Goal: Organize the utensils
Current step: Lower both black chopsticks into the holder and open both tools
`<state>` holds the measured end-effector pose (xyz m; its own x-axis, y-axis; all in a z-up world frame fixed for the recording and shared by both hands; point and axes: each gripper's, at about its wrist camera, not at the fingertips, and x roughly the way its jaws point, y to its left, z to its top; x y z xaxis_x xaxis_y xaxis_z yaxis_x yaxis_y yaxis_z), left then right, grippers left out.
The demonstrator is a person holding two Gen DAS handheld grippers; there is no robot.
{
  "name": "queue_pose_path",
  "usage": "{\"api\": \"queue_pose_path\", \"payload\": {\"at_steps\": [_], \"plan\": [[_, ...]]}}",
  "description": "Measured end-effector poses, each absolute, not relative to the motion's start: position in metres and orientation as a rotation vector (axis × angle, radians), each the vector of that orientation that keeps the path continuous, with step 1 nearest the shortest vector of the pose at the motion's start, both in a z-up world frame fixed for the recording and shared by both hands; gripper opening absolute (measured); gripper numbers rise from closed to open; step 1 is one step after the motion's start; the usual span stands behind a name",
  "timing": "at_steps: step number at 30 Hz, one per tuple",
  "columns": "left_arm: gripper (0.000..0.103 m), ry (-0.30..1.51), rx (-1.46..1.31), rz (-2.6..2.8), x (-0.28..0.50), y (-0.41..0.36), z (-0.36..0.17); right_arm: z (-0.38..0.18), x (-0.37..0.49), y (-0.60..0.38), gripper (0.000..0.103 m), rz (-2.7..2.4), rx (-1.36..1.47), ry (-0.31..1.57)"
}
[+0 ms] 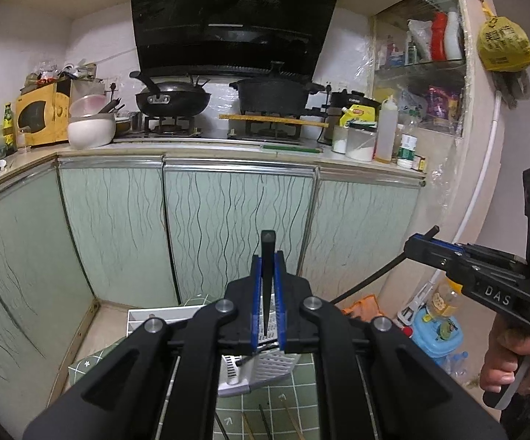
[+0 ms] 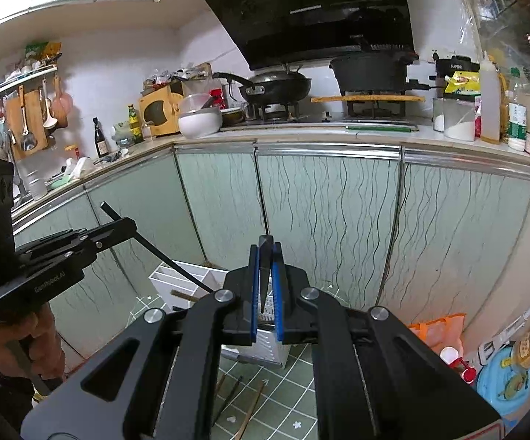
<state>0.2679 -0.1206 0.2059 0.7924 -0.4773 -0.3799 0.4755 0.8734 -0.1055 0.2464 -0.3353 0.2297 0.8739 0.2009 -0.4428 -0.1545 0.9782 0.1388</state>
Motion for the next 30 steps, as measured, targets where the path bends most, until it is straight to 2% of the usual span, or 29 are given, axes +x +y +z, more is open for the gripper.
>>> {"api": "queue_pose_path", "payload": {"at_steps": [14, 23, 24, 25, 26, 27, 28, 29, 30], "plan": [[0.008, 0.504, 0.003, -0.509, 0.32, -0.138, 0.16, 0.179, 0.303, -0.342, 0.006, 0.193, 0.131, 0.578], [0.008, 0.562, 0.0, -0.524, 0.332, -0.148, 0.144, 0.166, 0.315, -0.338, 0.006, 0.206, 0.124, 0.623], [0.008, 0.565, 0.001, -0.522, 0.333, -0.149, 0.143, 0.164, 0.315, -0.338, 0.007, 0.199, 0.119, 0.63], [0.011, 0.563, 0.003, -0.519, 0.332, -0.149, 0.142, 0.164, 0.316, -0.339, 0.013, 0.195, 0.117, 0.631], [0.03, 0.557, 0.007, -0.518, 0.33, -0.148, 0.142, 0.164, 0.313, -0.34, 0.021, 0.187, 0.117, 0.625], [0.068, 0.546, 0.008, -0.509, 0.327, -0.147, 0.143, 0.164, 0.31, -0.342, 0.043, 0.182, 0.12, 0.615], [0.085, 0.525, 0.003, -0.5, 0.324, -0.145, 0.144, 0.165, 0.307, -0.344, 0.055, 0.174, 0.123, 0.603], [0.095, 0.496, -0.006, -0.494, 0.319, -0.141, 0.146, 0.166, 0.303, -0.347, 0.057, 0.165, 0.125, 0.594], [0.095, 0.481, -0.011, -0.494, 0.316, -0.138, 0.148, 0.166, 0.3, -0.349, 0.057, 0.16, 0.126, 0.592]]}}
